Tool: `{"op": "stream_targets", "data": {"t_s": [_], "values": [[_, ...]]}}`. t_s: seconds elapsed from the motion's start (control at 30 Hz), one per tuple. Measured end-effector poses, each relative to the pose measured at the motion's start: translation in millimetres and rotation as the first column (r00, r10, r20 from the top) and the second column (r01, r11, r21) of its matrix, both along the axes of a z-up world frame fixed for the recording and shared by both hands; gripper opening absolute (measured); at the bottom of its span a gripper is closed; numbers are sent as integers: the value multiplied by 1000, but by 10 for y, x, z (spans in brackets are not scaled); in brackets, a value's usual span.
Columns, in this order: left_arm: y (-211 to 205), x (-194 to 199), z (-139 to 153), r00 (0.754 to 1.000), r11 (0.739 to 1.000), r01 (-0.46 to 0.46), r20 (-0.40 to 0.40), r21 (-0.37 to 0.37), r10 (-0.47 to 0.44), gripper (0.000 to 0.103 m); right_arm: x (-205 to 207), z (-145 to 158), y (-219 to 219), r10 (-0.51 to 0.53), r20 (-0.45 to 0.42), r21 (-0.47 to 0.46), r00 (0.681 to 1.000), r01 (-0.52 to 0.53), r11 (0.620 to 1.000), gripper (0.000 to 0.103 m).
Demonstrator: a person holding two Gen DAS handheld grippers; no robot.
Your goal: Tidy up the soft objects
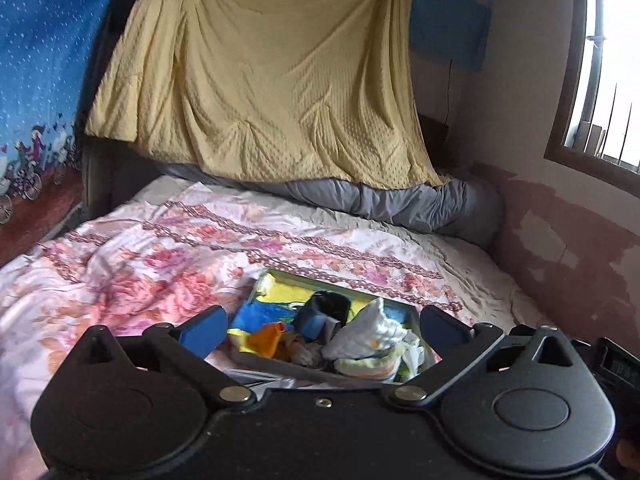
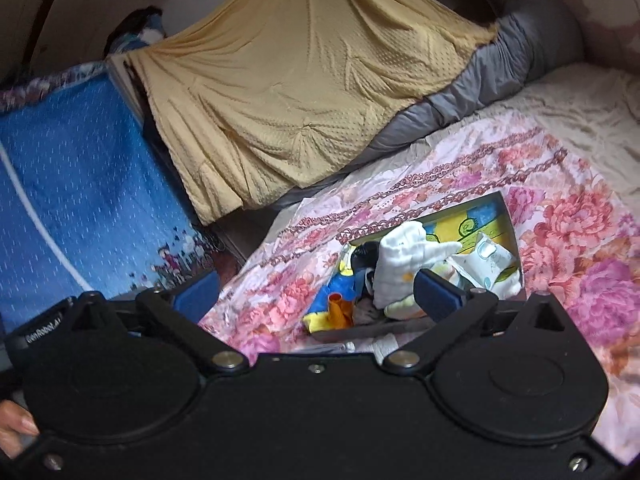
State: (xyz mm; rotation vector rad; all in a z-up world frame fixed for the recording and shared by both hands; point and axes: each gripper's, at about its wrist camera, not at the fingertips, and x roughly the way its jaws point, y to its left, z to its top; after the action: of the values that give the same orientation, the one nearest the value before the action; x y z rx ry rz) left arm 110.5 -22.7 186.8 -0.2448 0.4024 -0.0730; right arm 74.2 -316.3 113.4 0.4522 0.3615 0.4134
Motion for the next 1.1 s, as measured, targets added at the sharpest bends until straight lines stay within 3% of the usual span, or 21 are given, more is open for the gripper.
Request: {"op": "stream_targets", "data": {"t_s": [0.27, 0.5, 0.8, 1.1], "values": [[197, -578, -177, 999, 997, -28, 44, 70, 25, 102, -553, -26, 225, -36, 43, -103, 998, 40, 994, 103], [272, -833, -468, 999, 997, -36, 35, 74, 34, 102, -964, -197, 268, -88, 50, -176, 995, 95, 980, 103], [268, -931, -907, 999, 995, -34, 22, 91, 33, 102, -1163, -395, 436, -137, 58, -294, 989, 148, 944, 103], [313, -905, -1279, 999, 992, -38, -9, 118, 39, 102, -1091, -592, 605, -180, 63, -371, 982, 191, 909, 103]]}}
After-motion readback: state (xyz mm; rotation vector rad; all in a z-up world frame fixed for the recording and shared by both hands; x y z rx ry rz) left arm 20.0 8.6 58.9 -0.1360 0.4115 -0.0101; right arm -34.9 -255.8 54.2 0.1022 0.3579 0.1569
